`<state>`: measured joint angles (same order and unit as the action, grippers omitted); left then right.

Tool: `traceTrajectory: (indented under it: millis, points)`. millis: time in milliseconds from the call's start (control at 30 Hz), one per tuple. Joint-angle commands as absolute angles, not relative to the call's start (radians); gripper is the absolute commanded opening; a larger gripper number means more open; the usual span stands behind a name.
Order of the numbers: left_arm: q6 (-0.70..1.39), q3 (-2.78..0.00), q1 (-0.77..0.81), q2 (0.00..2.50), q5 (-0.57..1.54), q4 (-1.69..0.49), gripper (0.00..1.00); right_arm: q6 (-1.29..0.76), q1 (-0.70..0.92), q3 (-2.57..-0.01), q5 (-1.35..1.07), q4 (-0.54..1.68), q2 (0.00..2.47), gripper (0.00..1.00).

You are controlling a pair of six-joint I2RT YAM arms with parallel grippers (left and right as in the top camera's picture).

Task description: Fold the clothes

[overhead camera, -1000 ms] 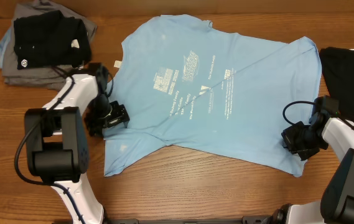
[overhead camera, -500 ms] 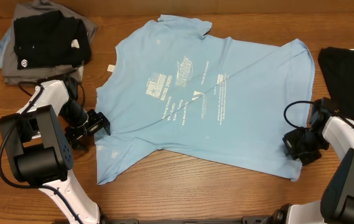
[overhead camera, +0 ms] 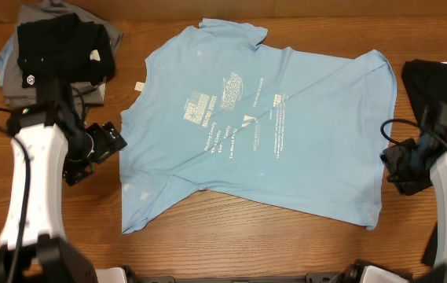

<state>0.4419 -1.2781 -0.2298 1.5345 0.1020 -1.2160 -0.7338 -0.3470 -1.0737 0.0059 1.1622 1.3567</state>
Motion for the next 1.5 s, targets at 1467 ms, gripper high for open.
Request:
traceTrajectory:
  millis: [1467]
  points:
    - [0.153, -1.132, 0.244, 1.858, 0.114, -1.016, 0.84, -0.414, -0.348, -1.094, -0.186, 1.184, 1.303, 0.96]
